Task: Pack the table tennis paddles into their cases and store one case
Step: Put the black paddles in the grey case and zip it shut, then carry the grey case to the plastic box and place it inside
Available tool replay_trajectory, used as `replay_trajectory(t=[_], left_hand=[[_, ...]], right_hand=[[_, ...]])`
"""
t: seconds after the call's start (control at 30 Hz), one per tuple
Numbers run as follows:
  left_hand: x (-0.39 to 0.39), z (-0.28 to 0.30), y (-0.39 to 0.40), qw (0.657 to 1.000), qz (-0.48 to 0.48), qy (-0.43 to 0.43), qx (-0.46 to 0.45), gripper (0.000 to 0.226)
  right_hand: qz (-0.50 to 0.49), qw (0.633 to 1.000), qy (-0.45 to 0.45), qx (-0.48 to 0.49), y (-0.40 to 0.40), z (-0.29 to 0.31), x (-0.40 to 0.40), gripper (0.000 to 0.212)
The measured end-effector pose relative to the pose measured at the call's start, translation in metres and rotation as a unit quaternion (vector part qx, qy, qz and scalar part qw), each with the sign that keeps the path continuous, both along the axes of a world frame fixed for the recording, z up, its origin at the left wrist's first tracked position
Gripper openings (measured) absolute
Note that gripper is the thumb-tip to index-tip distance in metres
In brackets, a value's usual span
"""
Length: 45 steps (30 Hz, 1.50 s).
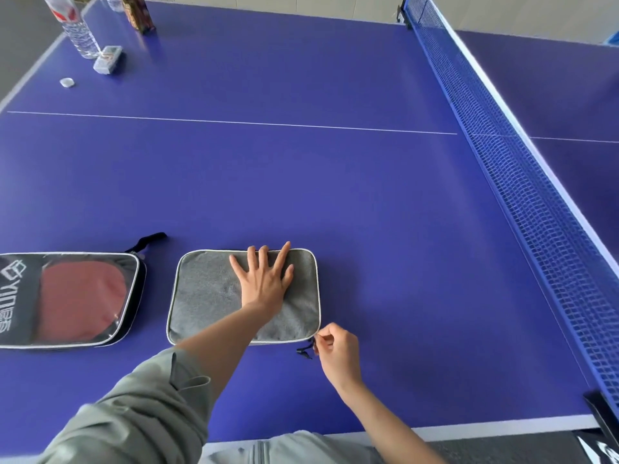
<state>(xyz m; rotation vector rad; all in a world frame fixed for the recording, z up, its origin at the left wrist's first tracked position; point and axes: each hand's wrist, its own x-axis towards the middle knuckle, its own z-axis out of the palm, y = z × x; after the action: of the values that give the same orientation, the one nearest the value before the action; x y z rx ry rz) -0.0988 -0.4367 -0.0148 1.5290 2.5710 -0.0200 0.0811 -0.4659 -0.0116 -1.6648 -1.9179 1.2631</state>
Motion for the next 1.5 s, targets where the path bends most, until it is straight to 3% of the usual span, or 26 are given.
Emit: replay_trajectory(t=[0.1, 0.17, 0.27, 0.33, 0.43, 0.5, 0.6, 0.67, 0.77, 0.87, 0.93, 0.97, 1.13, 1.27, 1.5], left_hand=[[-0.001, 0.005, -0.003, 0.999, -0.004, -0.023, -0.028, 0.053], [-0.001, 0.014, -0.004, 0.995, 0.007, -0.097, -0.022, 0.054], [-0.01, 0.028, -0.03, 0.968, 0.069, -0.22, 0.098, 0.05], [-0.022, 0.032, -0.064, 0.931, 0.17, -0.267, 0.182, 0.039], [-0.041, 0.029, -0.11, 0.864, 0.374, -0.253, 0.224, 0.034], [-0.05, 0.029, -0.123, 0.812, 0.469, -0.269, 0.219, 0.047], [-0.056, 0.027, -0.127, 0.724, 0.554, -0.378, 0.162, 0.076], [-0.054, 0.025, -0.127, 0.696, 0.566, -0.423, 0.129, 0.087], [-0.056, 0.022, -0.131, 0.642, 0.588, -0.473, 0.135, 0.093], [-0.057, 0.02, -0.13, 0.56, 0.609, -0.533, 0.176, 0.078], [-0.058, 0.021, -0.13, 0.489, 0.607, -0.587, 0.221, 0.054], [-0.058, 0.022, -0.129, 0.469, 0.601, -0.602, 0.238, 0.048], [-0.059, 0.033, -0.127, 0.421, 0.576, -0.644, 0.276, 0.034], [-0.062, 0.043, -0.127, 0.348, 0.544, -0.701, 0.302, 0.039], [-0.076, 0.055, -0.125, 0.355, 0.521, -0.685, 0.365, 0.042]], right_hand=[[-0.048, 0.997, 0.012, -0.058, -0.015, 0.004, -0.007, 0.013], [-0.149, 0.973, 0.084, -0.156, -0.018, 0.009, -0.014, 0.013], [-0.306, 0.858, 0.256, -0.323, -0.022, 0.019, -0.026, 0.012], [-0.381, 0.775, 0.314, -0.395, -0.029, 0.024, -0.034, 0.007], [-0.438, 0.716, 0.333, -0.43, -0.031, 0.028, -0.05, 0.028], [-0.457, 0.71, 0.315, -0.434, -0.029, 0.03, -0.061, 0.039], [-0.471, 0.735, 0.25, -0.419, -0.024, 0.03, -0.076, 0.047], [-0.48, 0.757, 0.201, -0.395, -0.022, 0.031, -0.084, 0.045], [-0.475, 0.763, 0.212, -0.385, -0.02, 0.026, -0.089, 0.05], [-0.46, 0.776, 0.203, -0.38, -0.017, 0.026, -0.093, 0.05], [-0.484, 0.747, 0.267, -0.37, -0.015, 0.029, -0.097, 0.047], [-0.489, 0.728, 0.313, -0.365, -0.014, 0.03, -0.1, 0.045], [-0.444, 0.661, 0.477, -0.373, -0.024, 0.034, -0.104, 0.023], [-0.407, 0.667, 0.506, -0.365, -0.027, 0.032, -0.101, 0.016], [-0.33, 0.691, 0.532, -0.362, -0.026, 0.039, -0.108, 0.013]])
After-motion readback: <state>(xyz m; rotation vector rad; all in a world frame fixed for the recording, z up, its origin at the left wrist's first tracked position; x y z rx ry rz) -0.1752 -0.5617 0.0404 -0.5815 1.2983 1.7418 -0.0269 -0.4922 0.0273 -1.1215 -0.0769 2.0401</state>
